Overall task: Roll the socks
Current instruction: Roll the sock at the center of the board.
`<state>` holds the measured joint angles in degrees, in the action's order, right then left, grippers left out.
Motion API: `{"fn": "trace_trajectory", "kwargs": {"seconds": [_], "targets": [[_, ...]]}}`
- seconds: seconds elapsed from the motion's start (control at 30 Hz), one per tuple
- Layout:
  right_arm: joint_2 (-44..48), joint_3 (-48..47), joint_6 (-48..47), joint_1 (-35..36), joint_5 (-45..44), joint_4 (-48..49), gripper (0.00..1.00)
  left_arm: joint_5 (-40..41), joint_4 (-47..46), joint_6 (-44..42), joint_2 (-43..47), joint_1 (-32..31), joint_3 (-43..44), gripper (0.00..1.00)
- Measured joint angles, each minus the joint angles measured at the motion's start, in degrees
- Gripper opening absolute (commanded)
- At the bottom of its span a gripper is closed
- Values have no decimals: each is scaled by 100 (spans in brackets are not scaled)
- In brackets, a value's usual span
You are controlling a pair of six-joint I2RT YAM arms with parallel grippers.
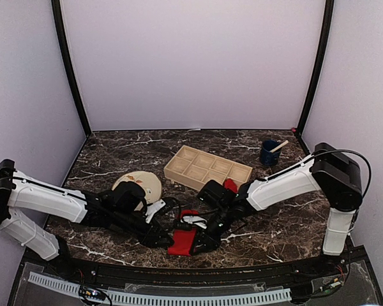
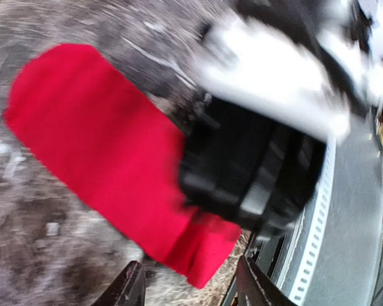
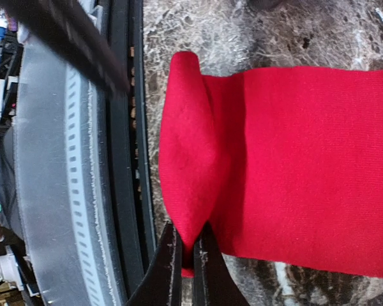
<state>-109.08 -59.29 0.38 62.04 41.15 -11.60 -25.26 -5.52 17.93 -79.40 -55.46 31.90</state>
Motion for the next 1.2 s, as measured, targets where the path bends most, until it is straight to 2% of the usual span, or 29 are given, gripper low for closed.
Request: {"fn": "trace_trajectory", "kwargs": {"seconds": [0.13,0.43,0.6,1.2], "targets": [[0,59,162,-94,348,4,0,164,-50,-170,-186,-372,4,49],[-57,120,365,-188,839,0,0,374,-127,-490,-225,-555,15,42],[-72,170,463,-205,927,0,0,409,-122,-651,-236,-752,146,36],[-125,330,597,-260,1008,4,0,586,72,-1040,-850,-1263,527,29]]}}
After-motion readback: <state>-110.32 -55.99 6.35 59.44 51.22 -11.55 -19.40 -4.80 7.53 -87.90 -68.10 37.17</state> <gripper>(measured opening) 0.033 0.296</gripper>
